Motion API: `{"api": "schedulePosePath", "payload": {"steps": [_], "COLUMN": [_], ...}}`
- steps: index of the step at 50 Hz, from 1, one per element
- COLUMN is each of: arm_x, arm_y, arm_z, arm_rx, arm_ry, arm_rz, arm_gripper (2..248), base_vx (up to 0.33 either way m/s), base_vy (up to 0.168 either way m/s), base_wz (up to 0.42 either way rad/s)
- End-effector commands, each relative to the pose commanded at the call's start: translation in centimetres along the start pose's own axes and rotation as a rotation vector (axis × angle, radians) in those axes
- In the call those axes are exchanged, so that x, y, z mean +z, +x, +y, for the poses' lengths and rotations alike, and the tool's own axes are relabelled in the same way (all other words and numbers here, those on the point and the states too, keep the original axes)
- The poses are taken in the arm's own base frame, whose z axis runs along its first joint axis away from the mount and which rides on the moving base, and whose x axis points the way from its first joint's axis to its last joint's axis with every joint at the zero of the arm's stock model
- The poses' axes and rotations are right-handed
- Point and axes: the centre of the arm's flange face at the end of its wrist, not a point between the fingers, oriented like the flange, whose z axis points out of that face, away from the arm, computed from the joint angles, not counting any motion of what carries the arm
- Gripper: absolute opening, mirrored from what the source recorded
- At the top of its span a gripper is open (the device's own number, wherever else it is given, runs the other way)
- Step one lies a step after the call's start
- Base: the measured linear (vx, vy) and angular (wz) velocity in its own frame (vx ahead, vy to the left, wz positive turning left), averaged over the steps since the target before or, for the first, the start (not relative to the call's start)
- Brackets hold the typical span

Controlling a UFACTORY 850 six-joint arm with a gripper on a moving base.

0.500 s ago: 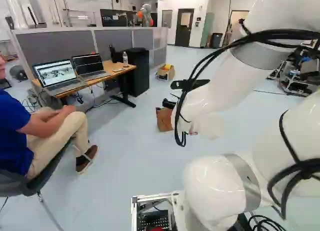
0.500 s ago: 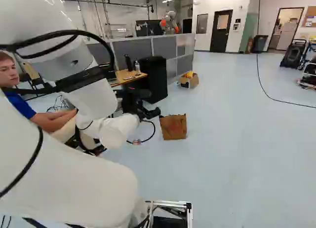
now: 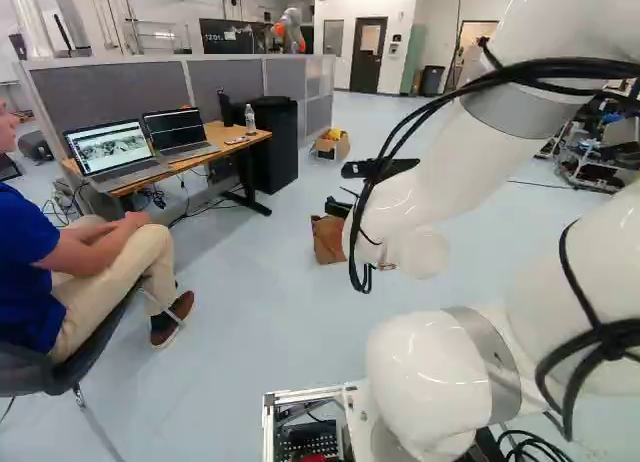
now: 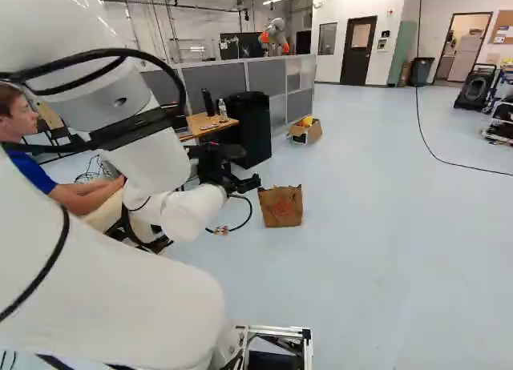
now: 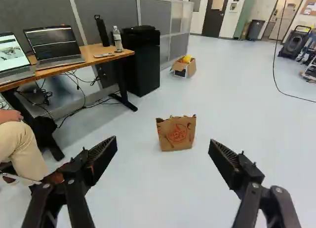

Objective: Pick up the grocery bag from the ground

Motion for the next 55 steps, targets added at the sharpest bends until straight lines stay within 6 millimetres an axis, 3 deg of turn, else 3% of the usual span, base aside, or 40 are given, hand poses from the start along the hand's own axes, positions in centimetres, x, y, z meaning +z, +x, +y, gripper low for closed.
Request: {"api": "schedulePosePath", "payload": {"steps": [55], "arm_x": [0.0], "arm_y": [0.0], "arm_z": [0.0], "arm_rx": [0.0], "arm_ry": [0.0], "arm_rz": [0.0], "arm_gripper": [247], "base_vx": [0.304], "base_vy": [-0.033], "base_wz": [0.019]}}
